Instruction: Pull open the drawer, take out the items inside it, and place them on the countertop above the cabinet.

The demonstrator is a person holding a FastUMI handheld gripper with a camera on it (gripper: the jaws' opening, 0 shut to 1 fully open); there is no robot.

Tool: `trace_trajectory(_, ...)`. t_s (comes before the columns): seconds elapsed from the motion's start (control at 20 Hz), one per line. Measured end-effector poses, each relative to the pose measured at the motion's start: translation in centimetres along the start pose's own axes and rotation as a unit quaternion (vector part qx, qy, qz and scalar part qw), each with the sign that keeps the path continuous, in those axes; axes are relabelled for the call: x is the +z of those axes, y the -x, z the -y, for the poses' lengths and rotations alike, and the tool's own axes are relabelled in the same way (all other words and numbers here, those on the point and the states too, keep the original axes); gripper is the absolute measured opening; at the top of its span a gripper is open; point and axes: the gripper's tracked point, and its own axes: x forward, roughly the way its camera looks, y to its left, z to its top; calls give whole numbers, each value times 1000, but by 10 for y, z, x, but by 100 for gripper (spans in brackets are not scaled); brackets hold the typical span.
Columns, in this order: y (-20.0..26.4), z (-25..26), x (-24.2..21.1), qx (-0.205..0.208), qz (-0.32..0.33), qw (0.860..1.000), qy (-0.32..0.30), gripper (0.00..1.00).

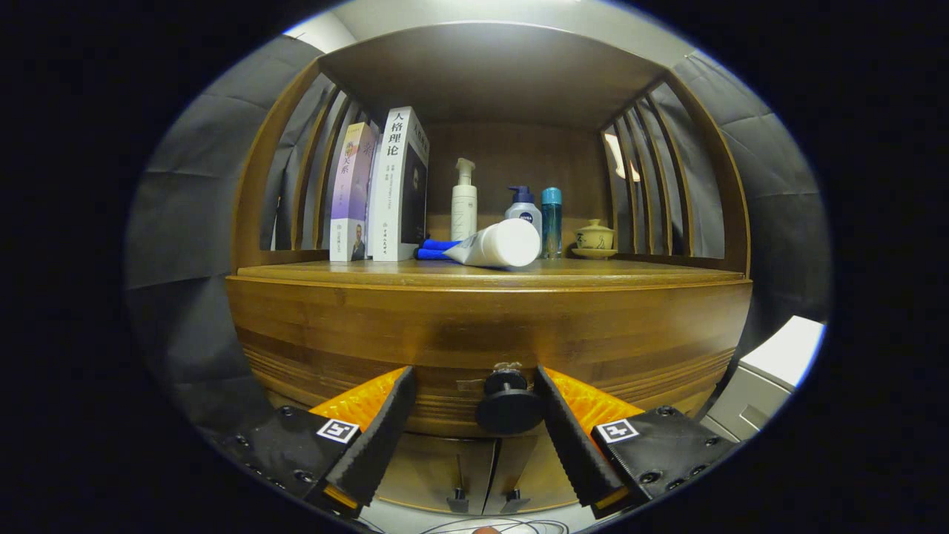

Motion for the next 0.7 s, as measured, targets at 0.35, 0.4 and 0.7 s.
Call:
trace_trajectory(0.35, 75, -6, 40, 42, 32, 998, 17, 100)
trace_trajectory(0.4, 85, -9, 48, 48, 39, 998, 24, 100)
trace_trajectory(0.7, 141, -16, 87, 71, 63, 995, 18, 100)
